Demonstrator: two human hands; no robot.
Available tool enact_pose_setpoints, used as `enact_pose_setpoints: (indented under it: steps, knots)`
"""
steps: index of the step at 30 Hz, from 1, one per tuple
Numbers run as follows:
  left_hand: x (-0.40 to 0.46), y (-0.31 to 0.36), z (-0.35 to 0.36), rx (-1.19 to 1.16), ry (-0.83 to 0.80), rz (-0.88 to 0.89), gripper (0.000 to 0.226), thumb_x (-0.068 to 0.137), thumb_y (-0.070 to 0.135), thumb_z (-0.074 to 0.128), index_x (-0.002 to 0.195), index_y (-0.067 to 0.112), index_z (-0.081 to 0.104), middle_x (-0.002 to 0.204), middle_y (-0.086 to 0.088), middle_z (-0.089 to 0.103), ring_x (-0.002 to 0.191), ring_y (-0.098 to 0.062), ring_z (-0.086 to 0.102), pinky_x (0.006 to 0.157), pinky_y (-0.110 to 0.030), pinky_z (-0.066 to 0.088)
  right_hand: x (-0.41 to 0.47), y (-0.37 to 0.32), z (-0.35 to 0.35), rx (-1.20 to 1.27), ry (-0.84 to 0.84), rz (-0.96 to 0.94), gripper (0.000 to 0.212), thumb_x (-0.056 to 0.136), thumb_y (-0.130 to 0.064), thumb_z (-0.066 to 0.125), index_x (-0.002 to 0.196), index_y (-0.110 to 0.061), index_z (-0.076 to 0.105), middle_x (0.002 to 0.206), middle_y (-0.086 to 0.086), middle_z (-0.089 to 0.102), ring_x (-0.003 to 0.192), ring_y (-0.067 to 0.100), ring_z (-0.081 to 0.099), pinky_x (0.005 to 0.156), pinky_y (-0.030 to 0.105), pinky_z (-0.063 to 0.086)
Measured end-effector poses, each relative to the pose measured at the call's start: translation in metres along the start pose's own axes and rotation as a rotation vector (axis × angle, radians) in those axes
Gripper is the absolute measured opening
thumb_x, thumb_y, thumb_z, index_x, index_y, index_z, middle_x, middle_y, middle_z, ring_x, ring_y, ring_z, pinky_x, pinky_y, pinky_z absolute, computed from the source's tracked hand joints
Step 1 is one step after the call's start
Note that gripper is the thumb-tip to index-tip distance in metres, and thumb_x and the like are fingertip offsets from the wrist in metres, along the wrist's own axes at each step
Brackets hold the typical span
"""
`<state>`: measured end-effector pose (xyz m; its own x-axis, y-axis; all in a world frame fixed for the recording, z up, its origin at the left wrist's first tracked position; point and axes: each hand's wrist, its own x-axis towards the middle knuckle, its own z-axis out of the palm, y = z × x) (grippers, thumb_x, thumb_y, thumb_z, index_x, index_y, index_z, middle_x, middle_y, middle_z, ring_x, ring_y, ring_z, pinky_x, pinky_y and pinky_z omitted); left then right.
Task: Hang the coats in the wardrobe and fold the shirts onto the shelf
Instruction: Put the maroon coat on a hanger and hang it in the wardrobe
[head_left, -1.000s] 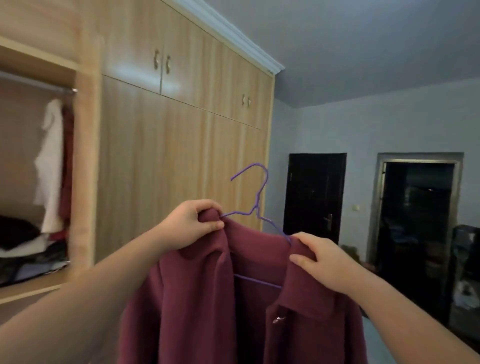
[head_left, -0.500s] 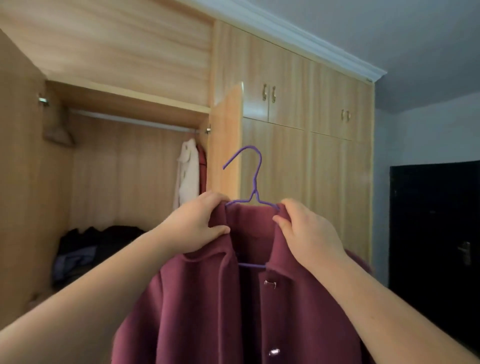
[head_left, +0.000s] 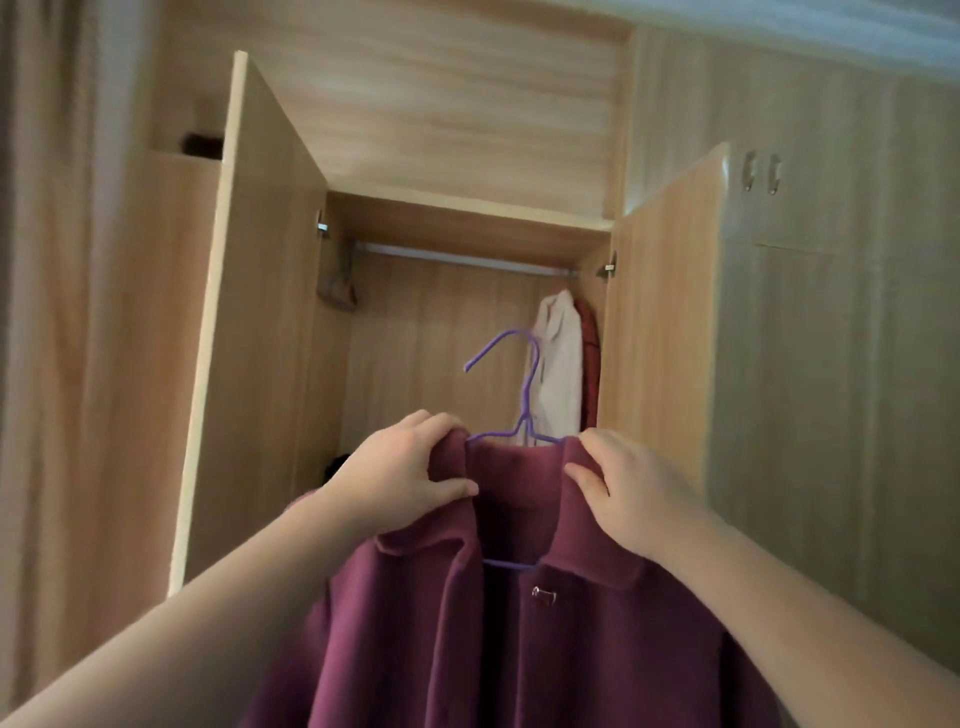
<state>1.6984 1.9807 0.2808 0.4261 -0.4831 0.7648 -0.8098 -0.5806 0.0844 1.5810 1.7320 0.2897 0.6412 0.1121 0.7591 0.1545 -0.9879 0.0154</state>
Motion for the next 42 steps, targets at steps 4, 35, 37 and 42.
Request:
enact_pose_setpoints:
  steps: [4,35,37,42]
  knots:
    - [0.022,-0.043,0.017,0.007,0.079,-0.098,0.039,0.092,0.061,0.043,0.113,0.029,0.051,0.105,0.013,0.058,0.094,-0.01,0.055,0.079,-0.026,0.038,0.04,0.015,0.048,-0.048,0.148,0.006,0.019,0.096,-0.039,0.048,0.099,-0.02,0.052,0.089,-0.002,0.06,0.076,0.029,0.062,0.058,0.04,0.047]
    - [0.452,-0.318,0.308,0.244,0.519,-0.063,0.023,0.097,0.044,0.04,0.1,0.023,0.049,0.093,0.002,0.054,0.089,-0.023,0.055,0.071,-0.039,0.047,0.426,0.279,0.316,-0.217,0.288,0.065,0.02,0.101,-0.043,0.039,0.107,-0.026,0.045,0.104,0.0,0.067,0.095,0.03,0.065,0.067,0.039,0.044]
    - [0.488,-0.338,0.32,0.208,0.524,-0.057,0.028,0.097,0.046,0.038,0.105,0.023,0.05,0.098,0.001,0.056,0.093,-0.023,0.054,0.076,-0.039,0.047,0.458,0.29,0.33,-0.274,0.317,0.104,0.019,0.101,-0.044,0.036,0.104,-0.026,0.042,0.099,0.001,0.068,0.09,0.031,0.066,0.063,0.039,0.043]
    - [0.566,-0.373,0.347,0.192,0.608,-0.021,0.053,0.095,0.05,0.026,0.138,0.024,0.043,0.134,0.0,0.052,0.123,-0.021,0.048,0.1,-0.039,0.041,0.528,0.316,0.35,-0.383,0.436,0.18,0.022,0.101,-0.042,0.036,0.118,-0.028,0.04,0.099,-0.001,0.068,0.087,0.029,0.068,0.066,0.04,0.05]
